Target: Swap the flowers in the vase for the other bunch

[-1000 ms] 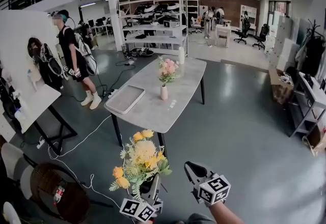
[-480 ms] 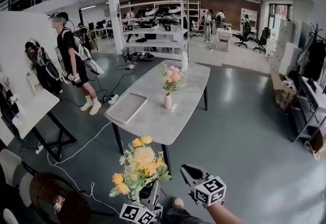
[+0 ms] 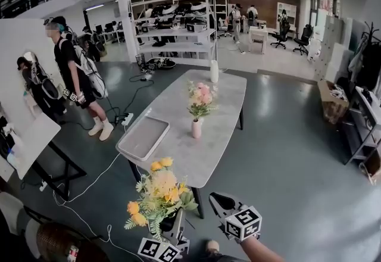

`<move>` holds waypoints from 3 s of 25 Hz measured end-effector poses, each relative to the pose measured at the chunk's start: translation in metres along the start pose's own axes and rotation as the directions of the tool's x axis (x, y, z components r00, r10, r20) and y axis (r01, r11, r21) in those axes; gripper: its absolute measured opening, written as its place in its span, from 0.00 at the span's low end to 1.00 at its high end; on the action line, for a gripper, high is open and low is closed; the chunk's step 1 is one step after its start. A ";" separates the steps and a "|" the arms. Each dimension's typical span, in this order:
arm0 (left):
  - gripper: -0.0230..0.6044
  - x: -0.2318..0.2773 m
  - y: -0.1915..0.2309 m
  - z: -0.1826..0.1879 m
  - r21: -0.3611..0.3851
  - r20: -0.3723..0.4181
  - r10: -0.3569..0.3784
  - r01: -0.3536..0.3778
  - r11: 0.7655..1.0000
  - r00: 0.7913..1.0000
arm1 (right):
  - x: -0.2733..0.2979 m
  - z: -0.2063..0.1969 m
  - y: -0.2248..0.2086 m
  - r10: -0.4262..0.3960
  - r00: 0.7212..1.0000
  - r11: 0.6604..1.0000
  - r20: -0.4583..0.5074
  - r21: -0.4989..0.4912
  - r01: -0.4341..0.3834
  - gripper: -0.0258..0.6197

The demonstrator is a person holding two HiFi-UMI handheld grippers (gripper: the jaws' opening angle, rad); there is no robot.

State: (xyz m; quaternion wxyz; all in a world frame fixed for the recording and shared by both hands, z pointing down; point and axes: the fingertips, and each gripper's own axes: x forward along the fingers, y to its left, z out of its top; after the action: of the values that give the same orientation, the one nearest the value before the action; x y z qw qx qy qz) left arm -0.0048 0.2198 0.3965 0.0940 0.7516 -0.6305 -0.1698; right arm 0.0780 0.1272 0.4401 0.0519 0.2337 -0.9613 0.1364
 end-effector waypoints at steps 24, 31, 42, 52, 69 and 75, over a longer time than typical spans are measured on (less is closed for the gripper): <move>0.17 0.135 0.099 -0.008 -0.079 -0.037 -0.050 0.047 0.996 0.998 | 0.102 0.011 -0.101 -0.093 0.995 0.994 -0.033 0.060 0.095 0.09; 0.17 0.191 0.134 0.003 -0.086 -0.069 -0.145 0.139 0.987 0.987 | 0.149 0.025 -0.123 -0.147 0.989 0.986 -0.031 0.076 0.149 0.09; 0.17 0.252 0.190 0.017 -0.120 -0.103 -0.244 0.231 0.966 0.964 | 0.215 0.035 -0.148 -0.239 0.970 0.966 -0.053 0.089 0.243 0.09; 0.17 0.284 0.219 0.014 -0.152 -0.122 -0.339 0.320 0.935 0.933 | 0.238 0.037 -0.169 -0.359 0.932 0.927 -0.042 0.100 0.362 0.09; 0.17 0.333 0.243 0.003 -0.041 -0.115 -0.242 0.238 0.970 0.964 | 0.280 0.040 -0.230 -0.432 0.902 0.892 -0.006 0.146 0.428 0.27; 0.17 0.353 0.245 -0.008 0.014 -0.116 -0.213 0.216 0.976 0.970 | 0.295 0.046 -0.251 -0.445 0.894 0.889 0.039 0.139 0.437 0.30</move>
State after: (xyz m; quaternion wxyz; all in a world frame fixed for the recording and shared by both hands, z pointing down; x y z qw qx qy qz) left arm -0.1736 -0.1727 0.4428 0.1009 0.8250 -0.5414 -0.1272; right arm -0.0687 -0.2283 0.5040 0.0329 0.4533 -0.8737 0.1735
